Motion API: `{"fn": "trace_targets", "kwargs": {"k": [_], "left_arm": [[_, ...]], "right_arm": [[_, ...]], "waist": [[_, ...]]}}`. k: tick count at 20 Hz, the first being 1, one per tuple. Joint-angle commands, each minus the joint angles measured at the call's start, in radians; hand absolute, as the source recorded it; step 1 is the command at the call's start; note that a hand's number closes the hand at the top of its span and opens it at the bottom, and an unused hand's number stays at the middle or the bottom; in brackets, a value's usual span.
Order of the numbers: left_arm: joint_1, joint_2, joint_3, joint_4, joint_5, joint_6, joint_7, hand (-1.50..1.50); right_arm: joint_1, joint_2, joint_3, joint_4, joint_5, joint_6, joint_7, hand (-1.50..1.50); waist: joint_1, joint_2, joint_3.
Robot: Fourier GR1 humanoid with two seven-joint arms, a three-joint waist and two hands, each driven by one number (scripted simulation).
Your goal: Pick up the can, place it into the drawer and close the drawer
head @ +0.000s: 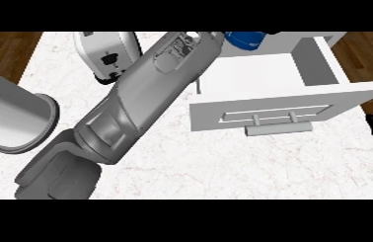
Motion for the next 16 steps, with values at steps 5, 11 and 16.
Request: {"fn": "trace_targets", "kwargs": {"k": [5,11,16], "left_arm": [[0.034,0.0,-0.115,0.049,0.072,0.072,-0.059,1.5],[0.02,0.0,-0.128,0.124,0.081,0.032,-0.114,1.5],[0.02,0.0,-0.206,0.115,0.09,0.082,-0.112,1.5]], "right_arm": [[-0.02,-0.004,0.025,0.03,0.031,0.006,-0.007,-1.5],[-0.04,-0.009,-0.003,0.035,0.01,-0.008,-0.01,-1.5],[-0.077,-0.011,0.029,0.054,0.038,-0.008,-0.007,-1.5]], "waist": [[-0.027,0.006,0.001],[-0.019,0.006,0.0],[-0.046,0.012,0.001]]}}
